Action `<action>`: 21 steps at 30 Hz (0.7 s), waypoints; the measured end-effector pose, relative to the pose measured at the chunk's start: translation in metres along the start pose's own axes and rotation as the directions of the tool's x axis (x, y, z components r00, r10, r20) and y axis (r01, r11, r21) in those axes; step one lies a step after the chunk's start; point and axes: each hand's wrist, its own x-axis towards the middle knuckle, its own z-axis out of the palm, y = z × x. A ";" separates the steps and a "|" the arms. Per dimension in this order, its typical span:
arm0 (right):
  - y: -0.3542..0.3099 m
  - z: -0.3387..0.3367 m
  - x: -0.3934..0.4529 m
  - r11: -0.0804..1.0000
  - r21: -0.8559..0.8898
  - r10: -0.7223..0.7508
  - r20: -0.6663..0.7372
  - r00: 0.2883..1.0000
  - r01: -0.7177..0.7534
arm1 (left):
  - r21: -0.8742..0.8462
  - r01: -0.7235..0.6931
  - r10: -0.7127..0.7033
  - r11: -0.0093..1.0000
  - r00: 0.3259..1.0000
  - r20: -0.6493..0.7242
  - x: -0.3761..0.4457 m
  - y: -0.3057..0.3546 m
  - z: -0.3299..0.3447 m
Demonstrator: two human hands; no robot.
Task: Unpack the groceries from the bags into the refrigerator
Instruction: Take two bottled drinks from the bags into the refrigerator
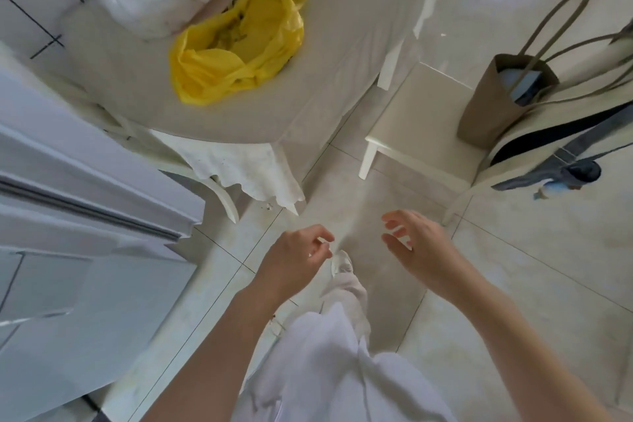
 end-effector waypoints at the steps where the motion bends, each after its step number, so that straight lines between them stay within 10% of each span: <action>1: 0.000 -0.009 0.017 1.000 -0.006 -0.011 0.003 1.000 0.011 | -0.007 0.016 -0.017 1.000 1.000 -0.018 0.015 0.002 -0.006; 21: -0.014 -0.118 0.331 0.951 -0.101 -0.262 0.234 0.936 0.292 | -0.211 0.209 -0.266 0.955 0.917 -0.298 0.263 0.033 -0.110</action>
